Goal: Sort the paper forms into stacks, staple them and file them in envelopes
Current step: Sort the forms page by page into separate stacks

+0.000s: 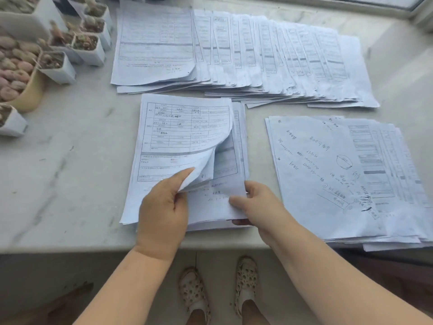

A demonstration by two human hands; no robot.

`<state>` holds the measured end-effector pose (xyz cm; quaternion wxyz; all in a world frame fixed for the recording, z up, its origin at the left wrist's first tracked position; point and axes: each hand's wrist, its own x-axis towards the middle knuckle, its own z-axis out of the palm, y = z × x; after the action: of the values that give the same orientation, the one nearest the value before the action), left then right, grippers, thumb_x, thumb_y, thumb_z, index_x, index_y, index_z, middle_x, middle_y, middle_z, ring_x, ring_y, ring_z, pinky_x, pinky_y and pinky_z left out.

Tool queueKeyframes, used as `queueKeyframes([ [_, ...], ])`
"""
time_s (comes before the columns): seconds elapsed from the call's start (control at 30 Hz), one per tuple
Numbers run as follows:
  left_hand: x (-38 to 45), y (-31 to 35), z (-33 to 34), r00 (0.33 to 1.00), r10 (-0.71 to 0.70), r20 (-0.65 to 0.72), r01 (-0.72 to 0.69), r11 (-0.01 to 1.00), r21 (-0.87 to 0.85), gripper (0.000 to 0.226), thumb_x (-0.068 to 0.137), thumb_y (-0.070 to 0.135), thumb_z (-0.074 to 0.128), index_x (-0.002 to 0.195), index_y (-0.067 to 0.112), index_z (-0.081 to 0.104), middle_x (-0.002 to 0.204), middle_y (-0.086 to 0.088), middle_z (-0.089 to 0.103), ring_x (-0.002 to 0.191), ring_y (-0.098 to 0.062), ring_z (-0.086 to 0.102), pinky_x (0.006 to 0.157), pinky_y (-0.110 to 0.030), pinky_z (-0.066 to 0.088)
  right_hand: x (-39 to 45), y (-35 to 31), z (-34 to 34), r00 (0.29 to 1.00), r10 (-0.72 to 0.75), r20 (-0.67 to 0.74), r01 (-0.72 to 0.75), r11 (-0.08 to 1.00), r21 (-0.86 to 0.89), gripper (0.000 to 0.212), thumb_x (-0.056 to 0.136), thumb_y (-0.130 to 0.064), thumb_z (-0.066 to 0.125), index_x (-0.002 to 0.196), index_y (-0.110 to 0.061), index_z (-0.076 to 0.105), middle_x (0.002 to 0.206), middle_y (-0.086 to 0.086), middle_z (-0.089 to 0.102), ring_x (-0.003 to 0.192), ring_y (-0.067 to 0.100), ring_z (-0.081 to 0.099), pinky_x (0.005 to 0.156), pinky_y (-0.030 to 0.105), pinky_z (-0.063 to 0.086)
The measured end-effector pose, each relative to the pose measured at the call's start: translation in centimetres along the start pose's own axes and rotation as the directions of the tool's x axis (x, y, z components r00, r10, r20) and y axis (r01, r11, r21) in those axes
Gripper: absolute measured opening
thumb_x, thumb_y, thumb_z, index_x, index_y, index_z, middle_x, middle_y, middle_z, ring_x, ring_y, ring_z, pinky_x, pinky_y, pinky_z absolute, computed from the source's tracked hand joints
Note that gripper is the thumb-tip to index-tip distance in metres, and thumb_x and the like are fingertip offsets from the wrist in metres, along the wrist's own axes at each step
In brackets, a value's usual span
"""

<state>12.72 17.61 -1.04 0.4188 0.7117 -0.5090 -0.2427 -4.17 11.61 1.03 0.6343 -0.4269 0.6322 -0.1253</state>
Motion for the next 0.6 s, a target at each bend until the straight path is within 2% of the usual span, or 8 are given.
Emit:
queueKeyframes([
  [0.07, 0.8, 0.8, -2.5, 0.999, 0.024, -0.046, -0.025, 0.999, -0.025, 0.054, 0.078, 0.0, 0.042, 0.121, 0.022, 0.066, 0.115, 0.015, 0.066, 0.106, 0.002, 0.06, 0.092, -0.012, 0.043, -0.9, 0.1, 1.3, 0.998, 0.017, 0.063, -0.023, 0.996, 0.081, 0.027, 0.09, 0.002, 0.053, 0.102, -0.018, 0.067, 0.1, 0.003, 0.075, 0.088, 0.024, 0.072, 0.067, 0.034, 0.059],
  [0.17, 1.4, 1.4, -4.9, 0.998, 0.061, -0.026, -0.061, 0.998, -0.014, 0.052, 0.08, 0.0, 0.043, 0.123, 0.02, 0.066, 0.117, 0.014, 0.067, 0.109, 0.003, 0.06, 0.093, -0.013, 0.044, -1.3, 0.6, 3.9, 0.993, 0.078, 0.09, -0.077, 0.997, -0.021, 0.025, 0.087, -0.003, 0.055, 0.099, -0.021, 0.068, 0.1, -0.002, 0.075, 0.093, 0.024, 0.071, 0.084, 0.043, 0.059],
  [0.3, 1.1, 0.7, -5.6, 0.997, 0.069, 0.016, -0.069, 0.998, 0.013, 0.054, 0.078, 0.002, 0.041, 0.123, 0.02, 0.066, 0.121, 0.018, 0.063, 0.114, 0.009, 0.055, 0.097, -0.01, 0.041, -1.7, 1.0, 5.0, 0.986, 0.128, 0.11, -0.07, 0.901, -0.427, 0.005, 0.091, -0.025, 0.06, 0.087, -0.022, 0.06, 0.084, -0.005, 0.069, 0.076, 0.018, 0.07, 0.07, 0.028, 0.058],
  [0.37, 0.8, 0.4, -5.7, 0.995, 0.102, 0.024, -0.102, 0.994, 0.037, 0.055, 0.076, 0.0, 0.042, 0.121, 0.019, 0.066, 0.122, 0.018, 0.061, 0.115, 0.015, 0.05, 0.1, -0.007, 0.037, -2.3, 0.1, 3.9, 1.0, 0.02, 0.016, -0.006, 0.775, -0.632, 0.027, 0.09, -0.042, 0.06, 0.075, -0.02, 0.054, 0.071, -0.002, 0.067, 0.061, 0.014, 0.064, 0.064, 0.027, 0.053],
  [0.4, 0.6, 0.3, -5.6, 0.992, 0.125, 0.031, -0.126, 0.991, 0.046, 0.054, 0.076, -0.002, 0.042, 0.12, 0.017, 0.067, 0.122, 0.016, 0.061, 0.116, 0.015, 0.049, 0.101, -0.006, 0.035, -2.6, -0.6, 3.0, 0.997, -0.06, -0.053, 0.015, 0.791, -0.611, 0.033, 0.091, -0.044, 0.057, 0.073, -0.017, 0.054, 0.068, 0.002, 0.067, 0.057, 0.014, 0.061, 0.065, 0.029, 0.052],
  [0.47, 0.1, 0.4, -5.4, 0.98, 0.19, 0.062, -0.195, 0.977, 0.084, 0.052, 0.076, 0.001, 0.04, 0.119, 0.015, 0.068, 0.121, 0.01, 0.062, 0.115, 0.007, 0.051, 0.101, -0.005, 0.033, -3.1, -2.7, 1.2, 0.996, -0.007, -0.084, -0.009, 0.98, -0.197, 0.04, 0.096, -0.046, 0.051, 0.083, -0.01, 0.061, 0.066, 0.008, 0.069, 0.054, 0.015, 0.061, 0.063, 0.031, 0.051],
  [0.53, -0.1, 0.6, -4.9, 0.957, 0.245, 0.154, -0.263, 0.96, 0.102, 0.052, 0.075, 0.009, 0.037, 0.117, 0.016, 0.067, 0.119, 0.004, 0.065, 0.112, -0.004, 0.054, 0.1, -0.008, 0.035, -3.2, -4.4, 0.4, 0.975, 0.162, 0.15, -0.196, 0.946, 0.258, 0.046, 0.096, -0.052, 0.049, 0.105, -0.009, 0.065, 0.08, 0.01, 0.074, 0.068, 0.02, 0.07, 0.066, 0.032, 0.055],
  [0.6, -0.6, 0.7, -4.0, 0.905, 0.292, 0.31, -0.345, 0.93, 0.129, 0.052, 0.072, 0.015, 0.038, 0.117, 0.021, 0.064, 0.117, 0.001, 0.066, 0.107, -0.01, 0.054, 0.096, -0.015, 0.038, -3.3, -5.2, 1.0, 0.952, 0.191, 0.24, -0.245, 0.943, 0.225, 0.029, 0.097, -0.036, 0.057, 0.112, -0.013, 0.066, 0.095, 0.007, 0.074, 0.081, 0.021, 0.07, 0.067, 0.031, 0.056],
])
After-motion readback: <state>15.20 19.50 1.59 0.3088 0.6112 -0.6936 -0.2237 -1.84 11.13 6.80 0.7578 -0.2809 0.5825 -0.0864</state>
